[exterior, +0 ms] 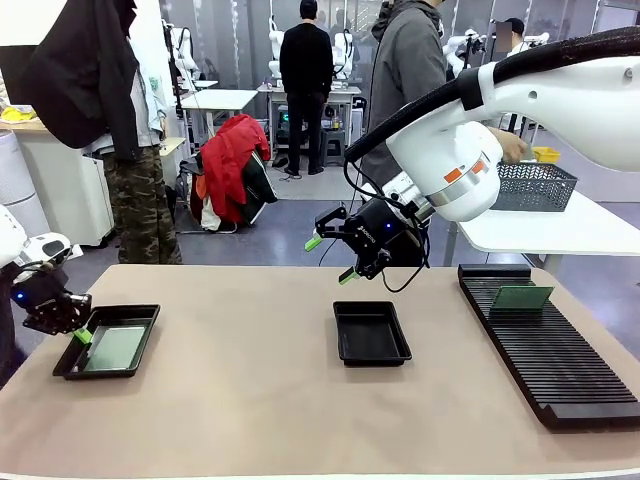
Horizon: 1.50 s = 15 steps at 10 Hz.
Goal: Inspect and transfer BCBs to ESD trays.
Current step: Pick up the ESD tray and place it on the left side of the table.
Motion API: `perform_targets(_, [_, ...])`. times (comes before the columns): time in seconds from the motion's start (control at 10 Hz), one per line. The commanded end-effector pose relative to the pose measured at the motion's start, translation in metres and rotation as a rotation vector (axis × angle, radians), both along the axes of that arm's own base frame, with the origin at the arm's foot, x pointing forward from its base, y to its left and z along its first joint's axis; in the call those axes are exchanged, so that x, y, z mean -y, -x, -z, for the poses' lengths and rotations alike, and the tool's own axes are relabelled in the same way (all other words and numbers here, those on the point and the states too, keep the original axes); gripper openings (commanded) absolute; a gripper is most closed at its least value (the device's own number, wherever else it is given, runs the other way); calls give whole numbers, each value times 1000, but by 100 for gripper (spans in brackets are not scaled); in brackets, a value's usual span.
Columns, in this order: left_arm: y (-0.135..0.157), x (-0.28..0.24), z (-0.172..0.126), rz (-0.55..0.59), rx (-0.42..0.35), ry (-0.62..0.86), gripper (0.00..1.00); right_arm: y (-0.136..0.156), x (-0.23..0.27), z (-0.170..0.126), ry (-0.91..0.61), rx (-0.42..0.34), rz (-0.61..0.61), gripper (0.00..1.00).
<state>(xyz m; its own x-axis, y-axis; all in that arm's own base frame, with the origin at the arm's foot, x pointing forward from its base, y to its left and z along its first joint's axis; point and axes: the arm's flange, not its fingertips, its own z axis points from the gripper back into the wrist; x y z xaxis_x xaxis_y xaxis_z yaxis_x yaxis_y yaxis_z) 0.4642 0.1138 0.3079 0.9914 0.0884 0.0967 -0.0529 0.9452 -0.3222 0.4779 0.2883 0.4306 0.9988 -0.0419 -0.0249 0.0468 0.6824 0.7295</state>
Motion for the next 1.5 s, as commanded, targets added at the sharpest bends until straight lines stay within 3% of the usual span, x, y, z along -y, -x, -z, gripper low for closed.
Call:
perform_targets(0.0, [-1, -1, -2, 4, -1, 4, 3, 0, -2, -1, 5, -1, 5, 100])
perform_targets(0.6, [0, 0, -1, 0, 1, 0, 3, 0, -2, -1, 5, -1, 5, 100])
perform_targets(0.7, [0, 2, -5, -4, -15, -38, 18, 0, -2, -1, 5, -1, 5, 100])
perform_targets(0.8, [1, 3, -9, -1, -23, -66, 22, 0, -2, -1, 5, -1, 5, 100])
perform_targets(0.9, [3, 3, -13, 0, -33, -84, 37, 0, -2, -1, 5, -1, 5, 100])
perform_targets(1.0, [5, 5, -17, 5, -37, -106, 41, 0, -2, -1, 5, -1, 5, 100])
perform_targets(1.1, [8, 7, -22, 2, -42, -131, 56, 0, -2, -1, 5, -1, 5, 100])
perform_targets(1.2, [10, 6, -25, -5, -55, -143, 60, 0, -2, -1, 5, -1, 5, 100])
perform_targets(1.3, [14, 5, -29, -7, -58, -152, 75, 0, -2, -1, 5, -1, 5, 100])
perform_targets(1.4, [18, 5, -33, -8, -60, -163, 79, 0, -2, -1, 5, -1, 5, 100])
